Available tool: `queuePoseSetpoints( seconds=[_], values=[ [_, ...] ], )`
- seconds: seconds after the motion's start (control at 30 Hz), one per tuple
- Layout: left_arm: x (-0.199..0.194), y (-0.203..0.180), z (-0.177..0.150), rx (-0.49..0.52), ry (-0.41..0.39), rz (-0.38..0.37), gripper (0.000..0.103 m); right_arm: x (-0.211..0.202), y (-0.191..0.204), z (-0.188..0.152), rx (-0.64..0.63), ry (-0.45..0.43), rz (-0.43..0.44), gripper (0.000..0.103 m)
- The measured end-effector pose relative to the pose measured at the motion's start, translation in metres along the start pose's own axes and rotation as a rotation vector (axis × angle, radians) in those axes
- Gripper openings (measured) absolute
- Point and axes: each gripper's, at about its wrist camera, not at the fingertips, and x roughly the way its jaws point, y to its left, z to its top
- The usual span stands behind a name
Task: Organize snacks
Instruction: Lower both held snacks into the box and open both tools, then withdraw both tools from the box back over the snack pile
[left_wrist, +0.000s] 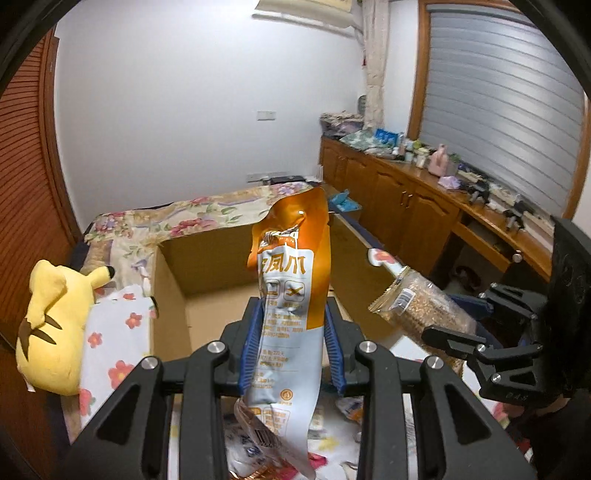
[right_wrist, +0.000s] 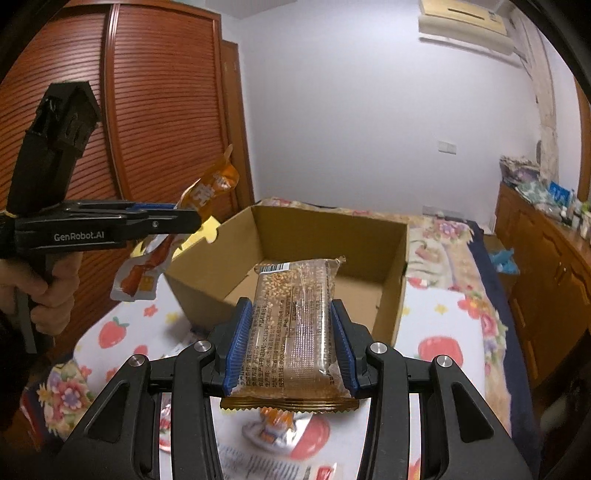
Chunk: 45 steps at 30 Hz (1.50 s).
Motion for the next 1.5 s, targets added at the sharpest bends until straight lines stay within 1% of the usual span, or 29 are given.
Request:
queuePoseSetpoints(
  seconds=[0.07,0.13,0.27,0.6,0.7,0.73,0.93,1.03,1.13,1.33,1.5],
  values=[
    [0.009,0.004,0.004,0.008,0.010,0.011,0.031,0.012,-0.001,0.008,-0.031,0.029,-0.016,0.042],
    [0.019,0.007,0.008,0.009,0.028,0.020,0.031,0.022,-0.004,0.017,-0.060,0.040,-0.024,0.042],
    [0.037,0.015,0.013,0.003,0.053,0.032,0.031,0.042,-0.014,0.025,-0.071,0.072,-0.025,0.042],
    [0.070,0.024,0.019,-0.005,0.100,0.018,0.031,0.088,-0.029,0.018,-0.049,0.182,-0.011,0.044],
    [0.074,0.024,0.020,0.002,0.101,0.013,0.031,0.100,-0.036,0.014,0.011,0.215,0.014,0.046],
    [0.075,0.026,0.021,0.003,0.103,0.012,0.031,0.101,-0.039,0.013,0.028,0.214,0.024,0.046],
    [0.087,0.025,0.019,-0.004,0.126,0.022,0.032,0.101,-0.044,0.010,0.067,0.203,0.018,0.048],
    [0.098,0.026,0.018,-0.009,0.155,0.034,0.033,0.092,-0.040,0.011,0.058,0.183,0.015,0.050],
    [0.103,0.027,0.015,-0.011,0.163,0.048,0.033,0.083,-0.036,0.013,0.042,0.169,0.012,0.052],
    [0.101,0.028,0.009,-0.020,0.166,0.053,0.033,0.067,-0.031,0.014,0.026,0.142,0.002,0.052],
    [0.083,0.028,0.004,-0.022,0.140,0.042,0.033,0.052,-0.024,0.015,0.010,0.122,-0.007,0.053]
  ],
)
